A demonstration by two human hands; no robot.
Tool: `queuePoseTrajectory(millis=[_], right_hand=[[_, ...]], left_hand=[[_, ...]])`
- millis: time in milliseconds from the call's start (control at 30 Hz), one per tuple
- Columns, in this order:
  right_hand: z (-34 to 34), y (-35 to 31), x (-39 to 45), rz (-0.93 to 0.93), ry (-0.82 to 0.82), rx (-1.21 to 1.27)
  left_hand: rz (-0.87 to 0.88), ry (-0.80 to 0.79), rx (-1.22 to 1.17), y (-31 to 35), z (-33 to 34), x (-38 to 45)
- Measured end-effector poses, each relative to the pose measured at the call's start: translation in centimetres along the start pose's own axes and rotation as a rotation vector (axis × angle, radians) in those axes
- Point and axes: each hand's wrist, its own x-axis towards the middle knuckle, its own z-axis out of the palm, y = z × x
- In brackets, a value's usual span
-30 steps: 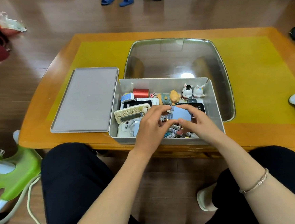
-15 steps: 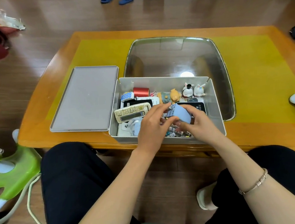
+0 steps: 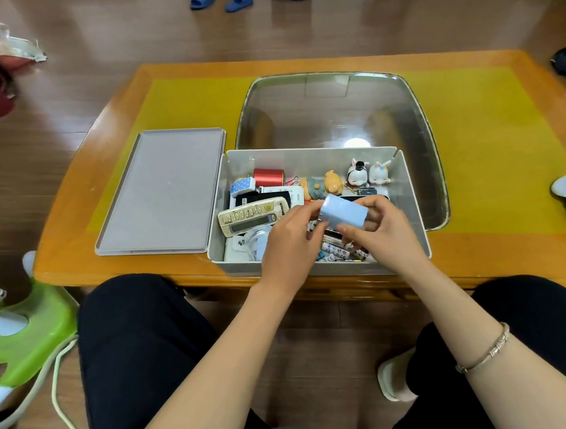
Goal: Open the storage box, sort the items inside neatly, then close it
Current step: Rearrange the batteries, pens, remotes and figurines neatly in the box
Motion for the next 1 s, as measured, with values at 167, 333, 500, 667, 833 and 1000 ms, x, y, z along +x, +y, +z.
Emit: queuePoseTrajectory(millis=[167, 333, 500, 667, 833, 1000], right_hand=[[-0.3, -0.6, 0.0, -0.025, 0.031, 0.004], [-0.8, -1.8, 0.2, -0.065, -0.040, 0.039], [-1.9, -2.7, 0.8, -0.108, -0.153, -0.052], [-2.2, -3.4, 1.4, -0.101, -0.183, -0.072], [-3.2, -3.3, 1.6, -0.141, -0.078, -0.135], [-4.5, -2.6, 2.3, -0.178, 0.179, -0.513]], left_hand=[[0.059, -0.155, -0.021, -0.3, 0.0, 0.3], [-0.076, -0.147, -0.099, -0.3, -0.2, 1.0], [-0.255, -0.168, -0.248, 0.0, -0.8, 1.5], [-0.216, -0.250, -0.209, 0.4, -0.7, 1.3], [-0.102, -0.257, -0.125, 0.6, 0.1, 1.7], [-0.136, -0.403, -0.057, 0.9, 1.9, 2.2]])
